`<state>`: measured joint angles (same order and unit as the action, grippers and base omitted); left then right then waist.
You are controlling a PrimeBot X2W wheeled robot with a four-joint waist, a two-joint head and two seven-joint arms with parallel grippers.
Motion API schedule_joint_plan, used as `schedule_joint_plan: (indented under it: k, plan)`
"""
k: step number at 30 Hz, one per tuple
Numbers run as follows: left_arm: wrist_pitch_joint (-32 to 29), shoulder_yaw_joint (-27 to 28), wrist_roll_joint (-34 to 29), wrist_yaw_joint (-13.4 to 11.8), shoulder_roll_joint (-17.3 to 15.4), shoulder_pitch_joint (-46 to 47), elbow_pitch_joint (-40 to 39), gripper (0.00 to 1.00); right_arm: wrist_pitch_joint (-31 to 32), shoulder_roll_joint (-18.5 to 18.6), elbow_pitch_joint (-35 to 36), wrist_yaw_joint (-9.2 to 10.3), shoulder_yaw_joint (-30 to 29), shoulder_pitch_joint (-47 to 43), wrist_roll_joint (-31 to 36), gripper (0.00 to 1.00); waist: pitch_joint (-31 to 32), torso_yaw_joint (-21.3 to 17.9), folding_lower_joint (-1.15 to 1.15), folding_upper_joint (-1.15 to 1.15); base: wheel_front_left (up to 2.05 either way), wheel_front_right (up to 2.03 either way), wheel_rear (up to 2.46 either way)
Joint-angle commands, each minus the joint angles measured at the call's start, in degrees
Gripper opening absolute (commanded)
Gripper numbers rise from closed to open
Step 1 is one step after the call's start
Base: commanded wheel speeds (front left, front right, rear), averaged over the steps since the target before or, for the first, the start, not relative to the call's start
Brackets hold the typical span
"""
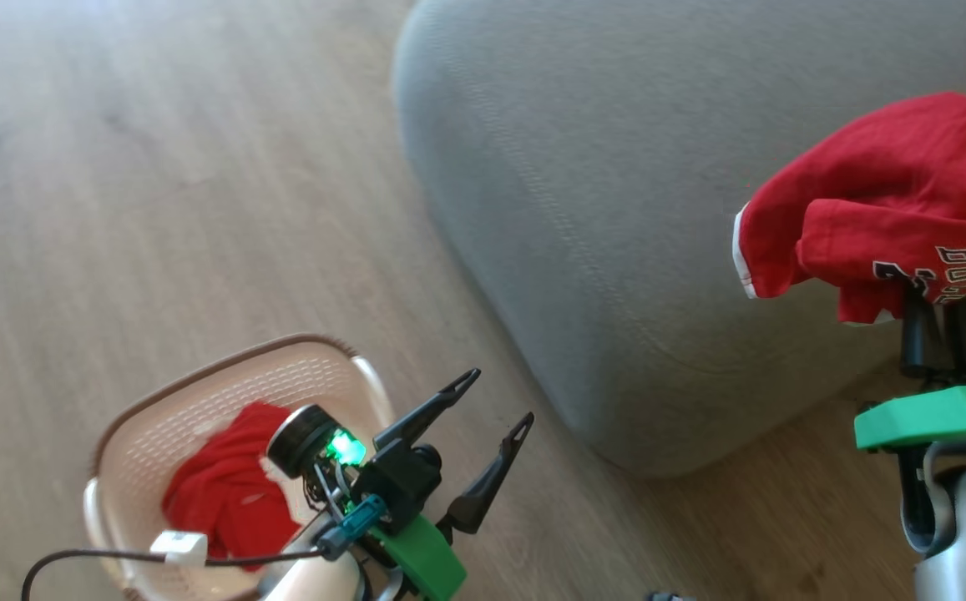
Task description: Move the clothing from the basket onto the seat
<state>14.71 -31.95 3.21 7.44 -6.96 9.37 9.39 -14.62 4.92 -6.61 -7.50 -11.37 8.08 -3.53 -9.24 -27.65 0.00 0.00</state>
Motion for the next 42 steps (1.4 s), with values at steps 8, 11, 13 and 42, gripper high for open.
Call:
schedule_joint_plan:
  k: [8, 11, 13, 42]
  plan:
    - [0.29, -3.14, 1.49, 0.04, -1.55, 4.79, -1.17, 1.0, -0.38, -1.04, 2.71, 0.01, -2.77, 0.04, -0.33, 0.0, -1.78, -2.77, 0.0, 0.0, 0.0, 0.0, 0.0]
    - [0.29, -3.64, 1.8, 0.04, -1.78, 5.35, -0.92, 1.0, -0.38, -1.31, 2.76, 0.01, -3.4, -0.17, -0.33, 0.0, -2.25, -2.9, 0.0, 0.0, 0.0, 0.0, 0.0]
    - [0.29, -3.86, 1.94, 0.04, -1.95, 5.64, -0.84, 1.0, -0.38, -1.43, 2.81, 0.01, -3.64, -0.01, -0.52, 0.0, -2.68, -2.94, 0.0, 0.0, 0.0, 0.0, 0.0]
    - [0.29, -9.62, -0.03, 0.04, -18.83, 14.18, -4.09, 1.0, -0.38, 7.83, -12.5, 0.01, -9.22, 40.49, -9.32, 0.0, -31.65, -0.85, 0.0, 0.0, 0.0, 0.0, 0.0]
